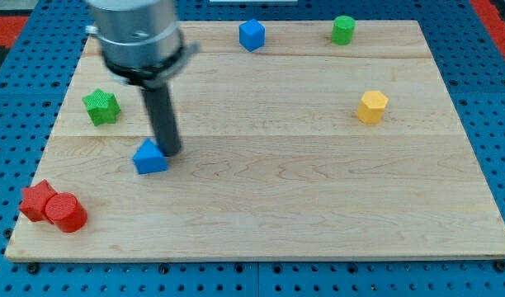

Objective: Move red blocks towards bottom center

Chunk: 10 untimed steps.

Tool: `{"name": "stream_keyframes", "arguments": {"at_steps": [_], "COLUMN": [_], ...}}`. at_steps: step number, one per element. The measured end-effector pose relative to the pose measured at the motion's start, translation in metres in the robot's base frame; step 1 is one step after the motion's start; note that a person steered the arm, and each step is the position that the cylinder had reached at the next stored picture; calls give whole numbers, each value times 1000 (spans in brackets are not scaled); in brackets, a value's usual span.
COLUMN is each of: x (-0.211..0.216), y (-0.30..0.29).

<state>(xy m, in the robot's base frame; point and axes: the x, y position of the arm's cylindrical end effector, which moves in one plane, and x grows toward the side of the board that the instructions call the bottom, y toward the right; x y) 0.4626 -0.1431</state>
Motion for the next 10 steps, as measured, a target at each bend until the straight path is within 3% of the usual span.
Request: {"name": "stream_keyframes", "arguments": {"at_steps": [2, 4, 5, 7, 10], "x": [-3, 22, 70, 126, 155], "y": [-69, -160, -132, -116, -101]}}
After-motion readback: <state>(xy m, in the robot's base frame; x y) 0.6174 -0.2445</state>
